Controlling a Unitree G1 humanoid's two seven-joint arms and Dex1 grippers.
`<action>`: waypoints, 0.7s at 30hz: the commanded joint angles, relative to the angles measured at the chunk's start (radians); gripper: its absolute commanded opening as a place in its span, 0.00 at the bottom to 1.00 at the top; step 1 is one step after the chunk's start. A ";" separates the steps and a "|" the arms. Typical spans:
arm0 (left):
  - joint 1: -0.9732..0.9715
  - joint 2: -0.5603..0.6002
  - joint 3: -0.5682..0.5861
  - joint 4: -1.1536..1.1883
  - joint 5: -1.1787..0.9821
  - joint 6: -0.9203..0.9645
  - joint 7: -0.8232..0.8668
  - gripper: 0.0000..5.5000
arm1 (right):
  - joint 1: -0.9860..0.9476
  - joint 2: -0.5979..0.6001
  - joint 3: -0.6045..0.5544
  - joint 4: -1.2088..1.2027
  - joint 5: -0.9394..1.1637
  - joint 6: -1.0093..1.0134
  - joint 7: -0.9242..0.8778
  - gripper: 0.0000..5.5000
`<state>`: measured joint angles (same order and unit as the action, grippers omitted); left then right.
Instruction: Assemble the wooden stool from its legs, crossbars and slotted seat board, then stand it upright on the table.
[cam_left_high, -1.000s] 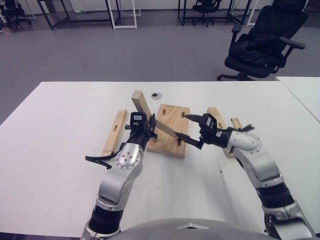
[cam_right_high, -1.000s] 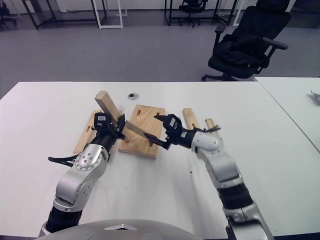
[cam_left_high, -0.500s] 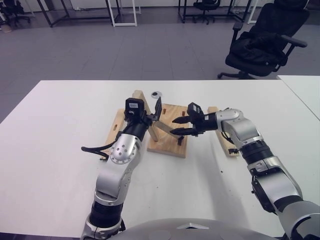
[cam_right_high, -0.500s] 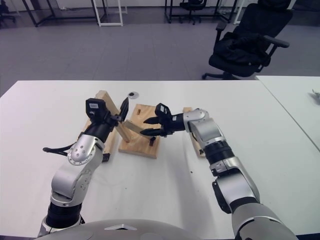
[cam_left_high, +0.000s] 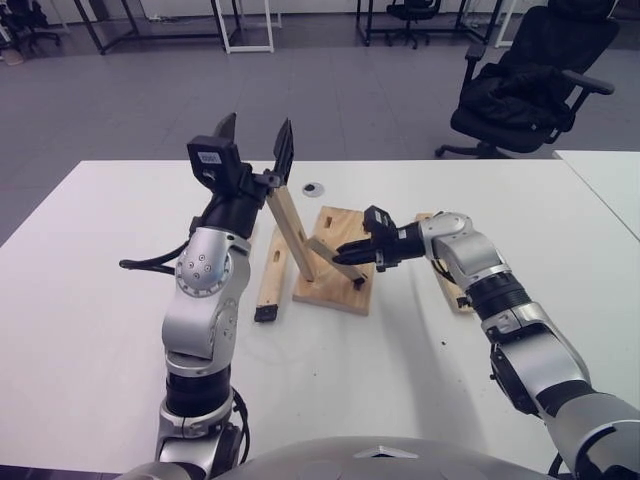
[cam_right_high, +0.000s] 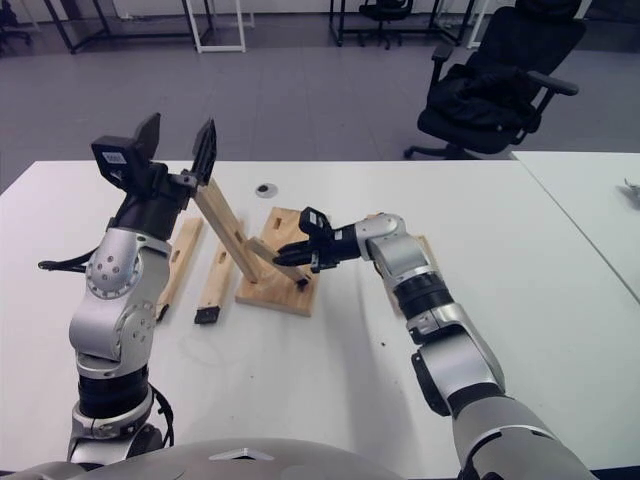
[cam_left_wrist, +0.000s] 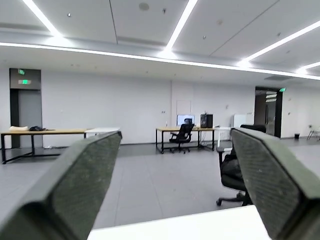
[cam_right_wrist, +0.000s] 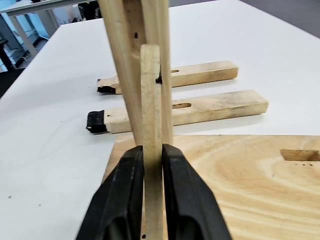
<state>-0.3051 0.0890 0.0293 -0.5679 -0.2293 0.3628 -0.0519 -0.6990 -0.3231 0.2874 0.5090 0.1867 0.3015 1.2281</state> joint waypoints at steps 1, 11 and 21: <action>-0.118 0.068 0.150 0.000 -0.268 0.060 -0.120 0.73 | -0.023 -0.099 -0.209 -0.122 0.155 0.109 -0.001 0.08; -0.223 0.376 0.270 0.063 -0.971 0.359 -0.504 0.73 | -0.014 -0.335 -0.429 -0.663 0.579 0.481 0.052 0.08; -0.247 0.358 0.083 0.014 -0.935 0.351 -0.533 0.63 | -0.032 -0.254 -0.333 -0.788 0.628 0.482 -0.034 0.08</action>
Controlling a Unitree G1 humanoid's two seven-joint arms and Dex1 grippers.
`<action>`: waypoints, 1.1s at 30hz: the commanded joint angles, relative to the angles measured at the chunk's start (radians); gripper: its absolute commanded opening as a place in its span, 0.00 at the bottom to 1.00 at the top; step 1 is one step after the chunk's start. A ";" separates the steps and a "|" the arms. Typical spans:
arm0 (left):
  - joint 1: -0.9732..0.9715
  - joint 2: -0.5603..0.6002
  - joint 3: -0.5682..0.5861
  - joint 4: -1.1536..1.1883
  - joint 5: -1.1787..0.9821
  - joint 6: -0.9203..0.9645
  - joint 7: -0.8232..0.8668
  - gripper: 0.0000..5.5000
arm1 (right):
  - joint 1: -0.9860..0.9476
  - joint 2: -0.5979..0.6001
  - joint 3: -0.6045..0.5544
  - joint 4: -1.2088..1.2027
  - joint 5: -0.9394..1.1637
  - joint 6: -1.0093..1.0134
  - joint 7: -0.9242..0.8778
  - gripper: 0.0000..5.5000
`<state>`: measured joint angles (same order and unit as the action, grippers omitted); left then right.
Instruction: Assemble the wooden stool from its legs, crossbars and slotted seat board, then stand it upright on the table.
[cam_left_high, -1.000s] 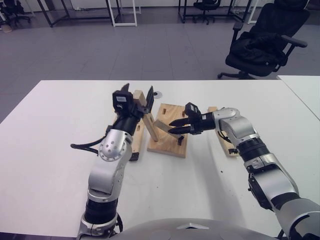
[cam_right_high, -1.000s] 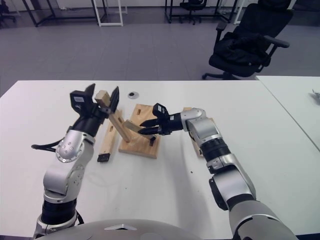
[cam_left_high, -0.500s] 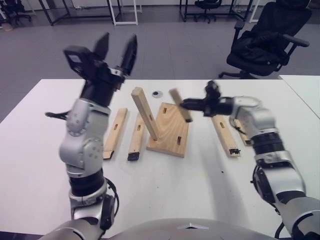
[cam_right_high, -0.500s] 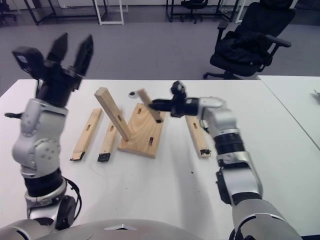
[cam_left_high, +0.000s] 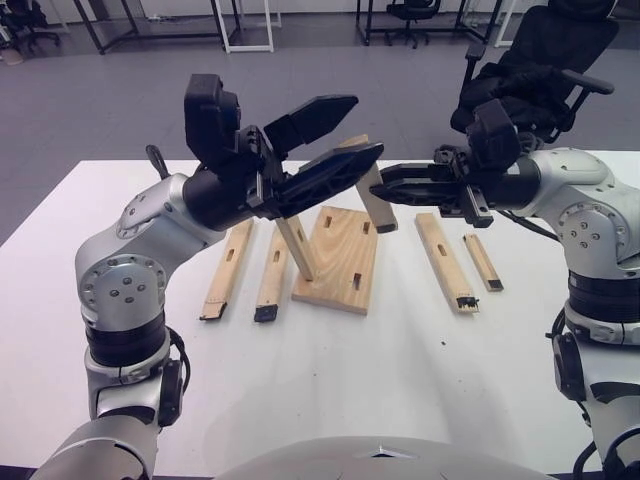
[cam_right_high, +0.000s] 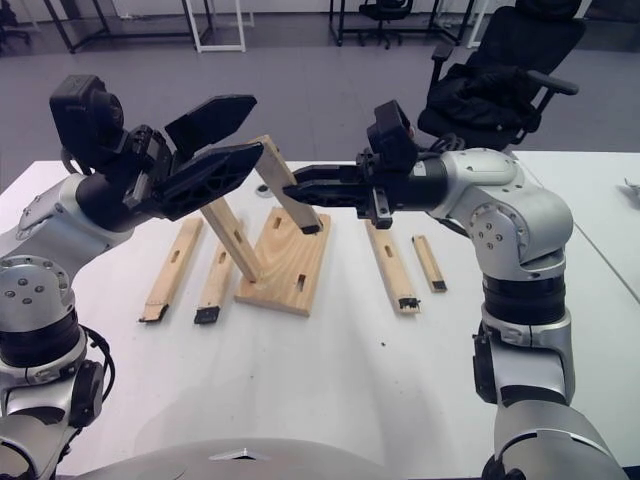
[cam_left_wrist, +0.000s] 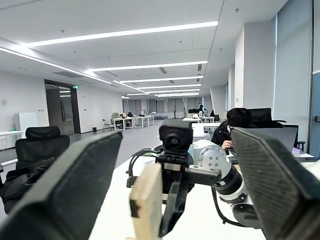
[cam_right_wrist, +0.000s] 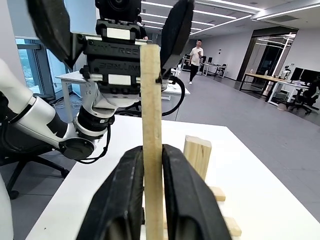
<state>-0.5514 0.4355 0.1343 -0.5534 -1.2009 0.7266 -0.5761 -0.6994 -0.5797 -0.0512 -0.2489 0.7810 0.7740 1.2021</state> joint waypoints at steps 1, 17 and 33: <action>0.004 0.013 -0.024 -0.001 0.041 -0.016 -0.013 0.61 | -0.031 -0.002 0.003 -0.039 0.050 0.016 -0.006 0.08; 0.046 0.052 -0.021 -0.019 0.004 -0.013 -0.063 0.12 | 0.002 -0.034 -0.002 -0.119 0.156 0.042 -0.062 0.08; -0.052 0.131 0.248 0.161 -0.067 -0.071 0.127 0.07 | 0.158 -0.063 -0.114 -0.104 0.091 -0.010 -0.260 0.40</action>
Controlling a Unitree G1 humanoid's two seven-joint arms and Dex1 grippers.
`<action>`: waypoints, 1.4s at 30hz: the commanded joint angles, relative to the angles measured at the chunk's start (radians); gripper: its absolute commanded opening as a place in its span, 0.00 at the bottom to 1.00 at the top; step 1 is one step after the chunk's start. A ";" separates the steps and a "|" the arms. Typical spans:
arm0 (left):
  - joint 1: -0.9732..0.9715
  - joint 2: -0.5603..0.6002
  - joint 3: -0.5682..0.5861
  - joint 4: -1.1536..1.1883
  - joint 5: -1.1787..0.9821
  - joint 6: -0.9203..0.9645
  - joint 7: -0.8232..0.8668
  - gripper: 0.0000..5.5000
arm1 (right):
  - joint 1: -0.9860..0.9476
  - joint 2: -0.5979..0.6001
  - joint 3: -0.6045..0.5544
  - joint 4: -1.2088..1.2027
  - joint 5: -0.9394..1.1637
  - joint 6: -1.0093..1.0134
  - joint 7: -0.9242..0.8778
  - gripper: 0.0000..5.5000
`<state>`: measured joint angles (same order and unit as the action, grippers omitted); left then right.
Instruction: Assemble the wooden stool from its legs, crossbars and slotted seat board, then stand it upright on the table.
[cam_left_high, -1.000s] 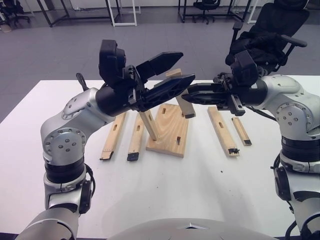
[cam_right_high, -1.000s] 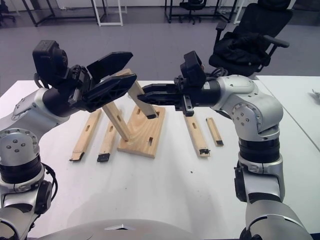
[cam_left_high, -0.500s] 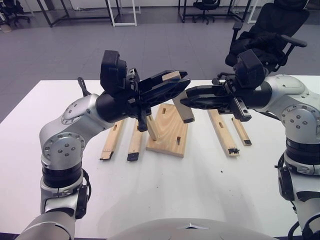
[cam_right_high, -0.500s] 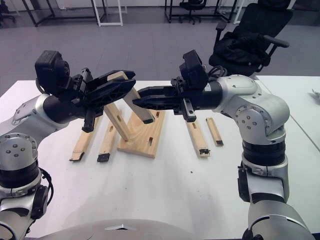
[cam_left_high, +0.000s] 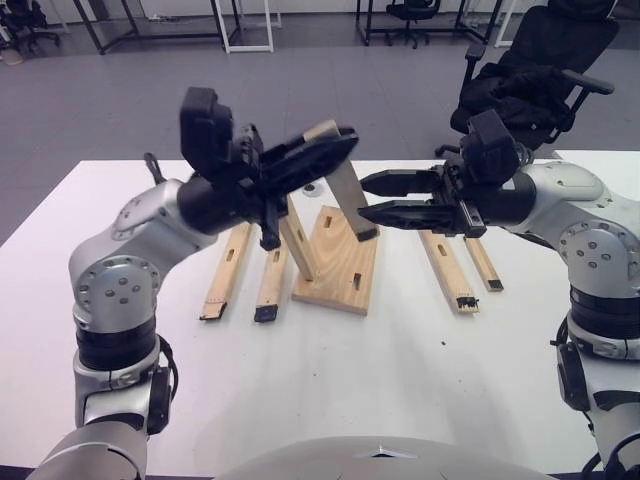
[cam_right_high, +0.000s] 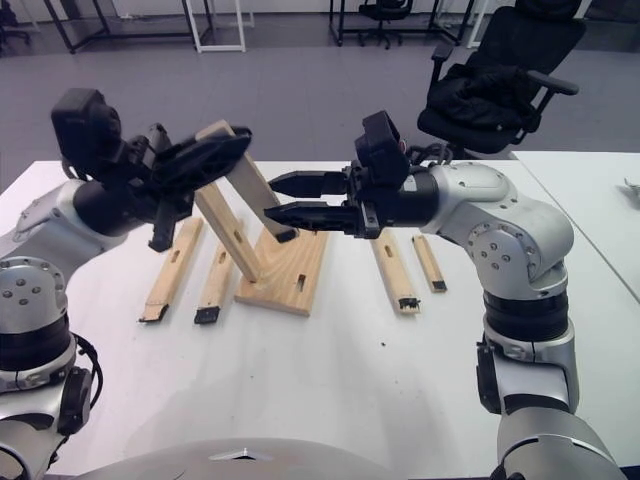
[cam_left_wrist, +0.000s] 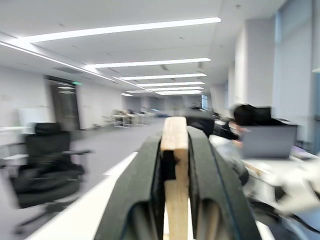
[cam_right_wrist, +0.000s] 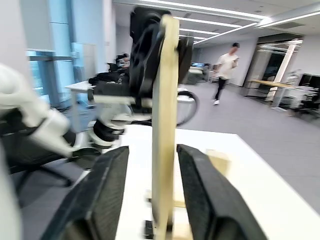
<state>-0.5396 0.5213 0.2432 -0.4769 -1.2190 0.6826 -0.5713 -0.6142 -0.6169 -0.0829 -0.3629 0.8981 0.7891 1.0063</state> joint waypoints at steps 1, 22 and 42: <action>-0.081 0.062 0.202 0.132 -0.070 -0.038 0.178 0.07 | 0.118 -0.031 -0.118 0.011 -0.031 -0.029 -0.091 0.40; 0.328 -0.344 0.069 0.322 0.331 -0.090 0.679 0.07 | 0.343 0.144 0.132 0.421 -0.588 -0.462 -0.313 0.40; 0.348 -0.476 0.093 0.277 0.417 -0.188 0.655 0.07 | 0.343 0.194 0.146 0.449 -0.637 -0.499 -0.303 0.40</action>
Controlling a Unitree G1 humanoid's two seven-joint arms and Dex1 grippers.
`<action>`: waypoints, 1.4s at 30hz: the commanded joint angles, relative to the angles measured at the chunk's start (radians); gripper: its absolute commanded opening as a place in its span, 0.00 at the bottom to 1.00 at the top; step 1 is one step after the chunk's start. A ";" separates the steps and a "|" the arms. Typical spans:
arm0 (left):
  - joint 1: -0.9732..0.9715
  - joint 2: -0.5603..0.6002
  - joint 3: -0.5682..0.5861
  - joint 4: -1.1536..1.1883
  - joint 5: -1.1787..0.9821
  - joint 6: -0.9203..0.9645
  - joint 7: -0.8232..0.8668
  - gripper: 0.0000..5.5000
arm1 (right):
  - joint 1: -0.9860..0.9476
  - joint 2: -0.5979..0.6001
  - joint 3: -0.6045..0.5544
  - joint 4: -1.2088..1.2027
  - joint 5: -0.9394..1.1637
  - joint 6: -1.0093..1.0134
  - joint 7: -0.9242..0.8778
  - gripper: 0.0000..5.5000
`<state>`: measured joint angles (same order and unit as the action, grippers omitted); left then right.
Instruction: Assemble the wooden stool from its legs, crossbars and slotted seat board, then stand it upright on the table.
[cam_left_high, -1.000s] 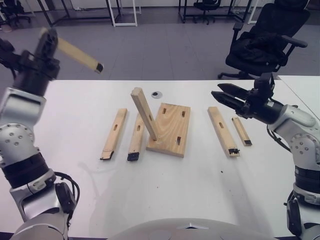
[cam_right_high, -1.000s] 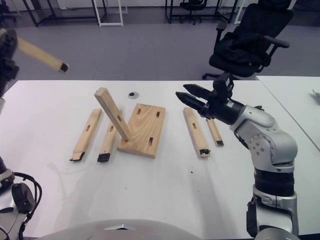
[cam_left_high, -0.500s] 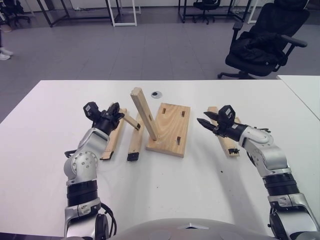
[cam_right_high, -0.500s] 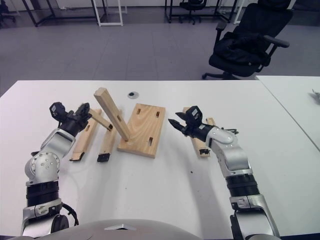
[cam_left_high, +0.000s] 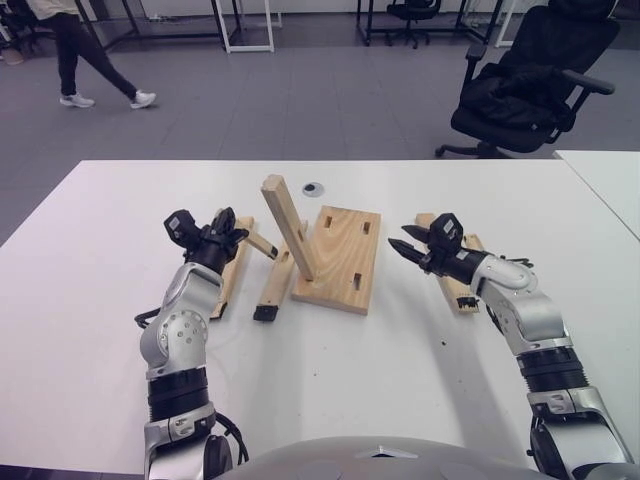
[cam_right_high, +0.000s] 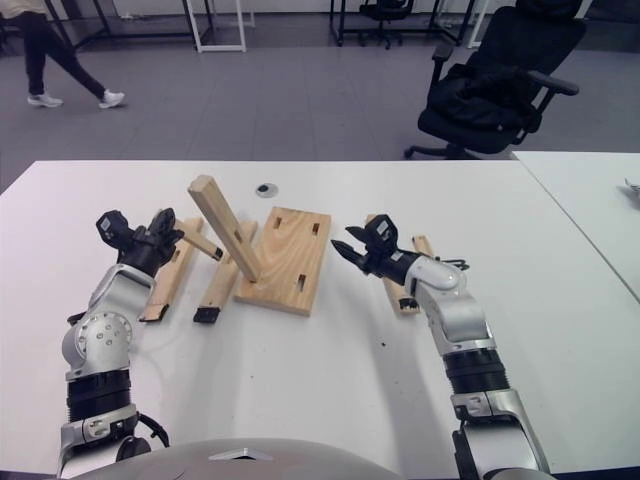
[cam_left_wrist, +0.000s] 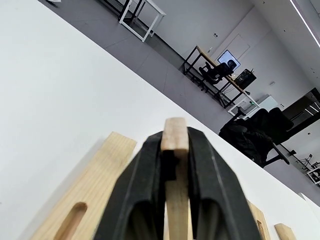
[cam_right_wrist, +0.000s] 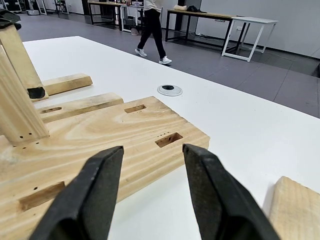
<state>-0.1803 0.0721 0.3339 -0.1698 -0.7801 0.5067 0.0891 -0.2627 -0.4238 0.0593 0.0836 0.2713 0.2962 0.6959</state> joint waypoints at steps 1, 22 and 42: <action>-0.011 -0.037 -0.002 -0.035 -0.025 -0.010 -0.006 0.07 | -0.009 0.002 0.004 0.005 -0.011 -0.006 0.009 0.40; 0.056 -0.004 -0.168 -0.009 0.268 -0.062 -0.080 0.07 | -0.012 0.005 0.008 0.008 -0.019 -0.007 0.013 0.40; -0.001 0.028 -0.155 -0.043 0.272 -0.037 -0.127 0.07 | -0.024 0.010 0.012 0.007 -0.018 0.002 0.017 0.40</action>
<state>-0.1792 0.0862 0.1903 -0.2182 -0.5316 0.4525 -0.0252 -0.2637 -0.4147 0.0661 0.0956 0.2662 0.2960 0.7105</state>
